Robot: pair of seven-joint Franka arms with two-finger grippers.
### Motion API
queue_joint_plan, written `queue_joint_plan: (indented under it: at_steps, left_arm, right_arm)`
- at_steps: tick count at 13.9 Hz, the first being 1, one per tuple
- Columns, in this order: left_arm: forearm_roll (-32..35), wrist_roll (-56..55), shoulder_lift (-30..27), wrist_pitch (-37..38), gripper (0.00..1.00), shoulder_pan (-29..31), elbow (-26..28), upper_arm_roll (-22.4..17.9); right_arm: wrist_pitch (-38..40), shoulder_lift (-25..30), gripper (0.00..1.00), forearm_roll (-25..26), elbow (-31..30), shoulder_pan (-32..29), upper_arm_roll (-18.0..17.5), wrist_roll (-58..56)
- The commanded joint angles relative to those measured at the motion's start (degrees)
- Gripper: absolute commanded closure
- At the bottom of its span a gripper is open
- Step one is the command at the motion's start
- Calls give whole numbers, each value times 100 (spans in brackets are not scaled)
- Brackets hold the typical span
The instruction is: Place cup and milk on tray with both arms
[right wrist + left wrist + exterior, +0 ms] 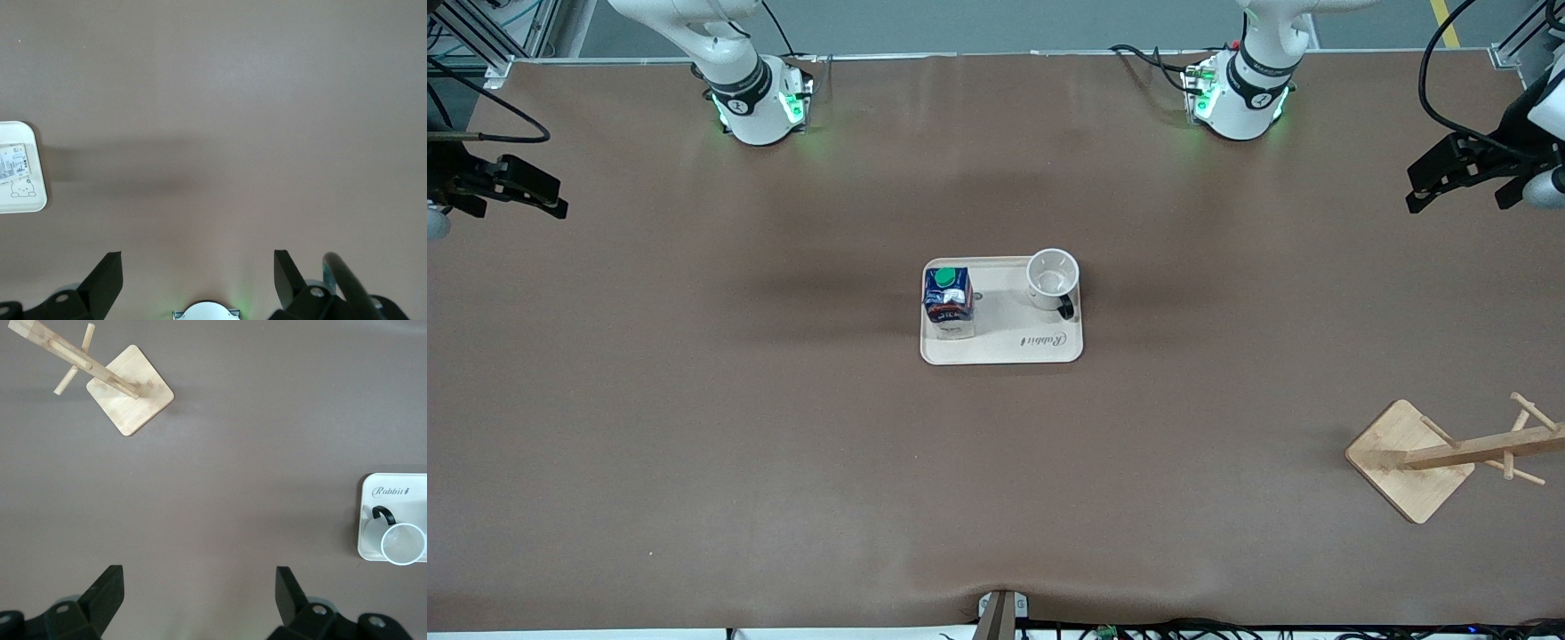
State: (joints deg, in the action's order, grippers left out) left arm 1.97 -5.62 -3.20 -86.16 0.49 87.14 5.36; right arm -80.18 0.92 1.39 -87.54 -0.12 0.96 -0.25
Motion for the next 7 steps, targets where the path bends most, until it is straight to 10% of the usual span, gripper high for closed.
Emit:
queue_joint_plan:
  at_steps: [1, 7]
  left_arm:
    - [-127, 26, -93, 64, 0, 4, 40, -17]
    - [-118, 96, -67, 99, 0, -14, 23, -8]
  right_arm:
    - [72, -4, 0, 81, 9, -6, -16, 16]
    - [125, -56, 0, 81, 9, -14, -16, 34]
